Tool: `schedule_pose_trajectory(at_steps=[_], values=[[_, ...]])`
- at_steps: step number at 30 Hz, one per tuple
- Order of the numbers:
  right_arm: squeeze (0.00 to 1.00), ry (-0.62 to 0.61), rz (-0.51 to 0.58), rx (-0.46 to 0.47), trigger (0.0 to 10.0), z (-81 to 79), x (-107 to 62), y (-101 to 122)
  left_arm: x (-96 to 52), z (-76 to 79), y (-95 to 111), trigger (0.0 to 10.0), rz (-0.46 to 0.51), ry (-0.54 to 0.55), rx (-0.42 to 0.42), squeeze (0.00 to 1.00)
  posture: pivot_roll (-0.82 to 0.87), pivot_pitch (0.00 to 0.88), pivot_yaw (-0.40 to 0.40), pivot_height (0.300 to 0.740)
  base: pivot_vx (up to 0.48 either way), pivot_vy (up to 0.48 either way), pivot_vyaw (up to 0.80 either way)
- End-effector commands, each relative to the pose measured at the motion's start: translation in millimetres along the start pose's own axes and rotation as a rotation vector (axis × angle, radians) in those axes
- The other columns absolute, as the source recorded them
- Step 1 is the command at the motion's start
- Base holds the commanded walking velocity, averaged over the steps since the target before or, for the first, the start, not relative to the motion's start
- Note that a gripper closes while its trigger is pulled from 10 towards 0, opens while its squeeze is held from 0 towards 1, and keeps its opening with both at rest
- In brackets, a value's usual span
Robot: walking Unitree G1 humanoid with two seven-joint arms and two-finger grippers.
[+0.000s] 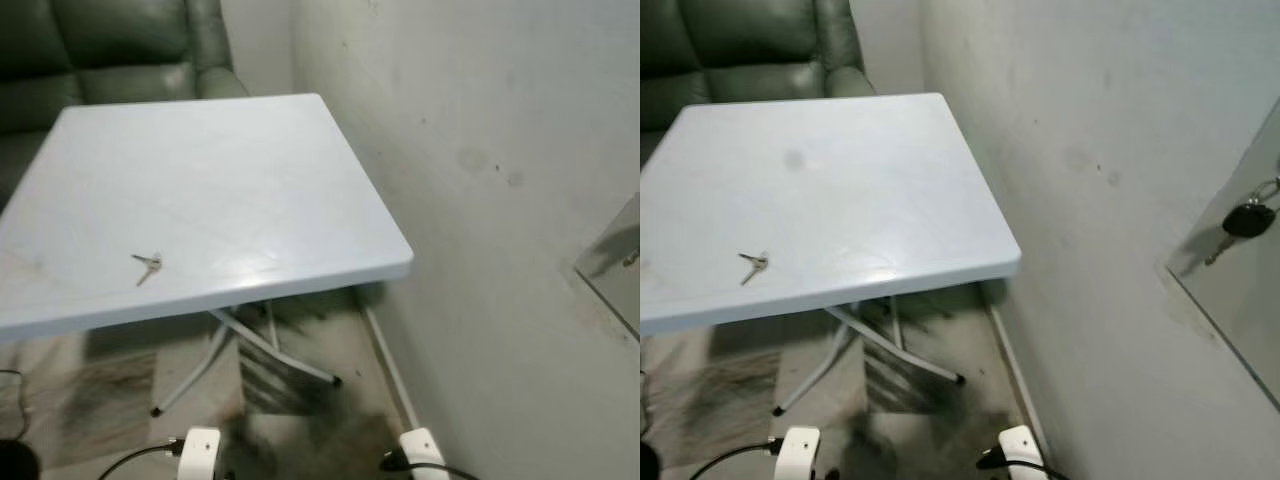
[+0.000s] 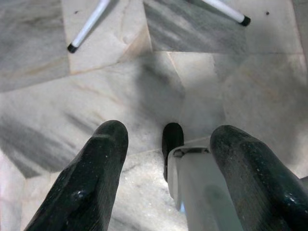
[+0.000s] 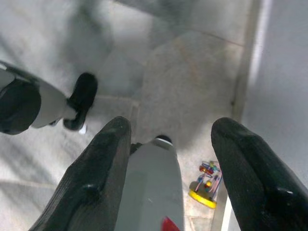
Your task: Hang keys on a hook
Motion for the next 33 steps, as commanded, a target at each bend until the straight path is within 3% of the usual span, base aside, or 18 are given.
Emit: schedule_pose_trajectory(at_steps=[1,16,33], values=[[0.00,-0.008,-0.019,0.011,10.0,3.4,-1.3,-6.6,-0.9,1.4,-7.6,10.0,-0.022,-0.002,-0.002,0.00,-0.11,0.000,0.002,0.740,0.000,0.000,0.80],[0.00,-0.011,-0.016,0.014,10.0,4.7,-1.5,-6.6,-1.0,1.9,-8.7,10.0,-0.025,-0.003,-0.012,0.00,-0.11,0.000,-0.003,0.740,0.000,0.000,0.80],[0.00,-0.019,0.000,0.071,10.0,5.7,-1.5,-4.8,-1.2,-0.5,-9.4,10.0,-0.029,0.002,-0.044,0.00,-0.11,0.000,0.005,0.740,0.000,0.000,0.00]])
Point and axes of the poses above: a point about 5 cm out from each wrist's last joint towards the gripper, its own x axis pointing out of the wrist towards the gripper, its own y axis along the axis of the wrist's last joint, z = x × y, the point moved 5 cm from there along x, pointing out of the wrist towards the gripper, and after that the axes turned 13 degrees about -x, right-handed, at the moved point
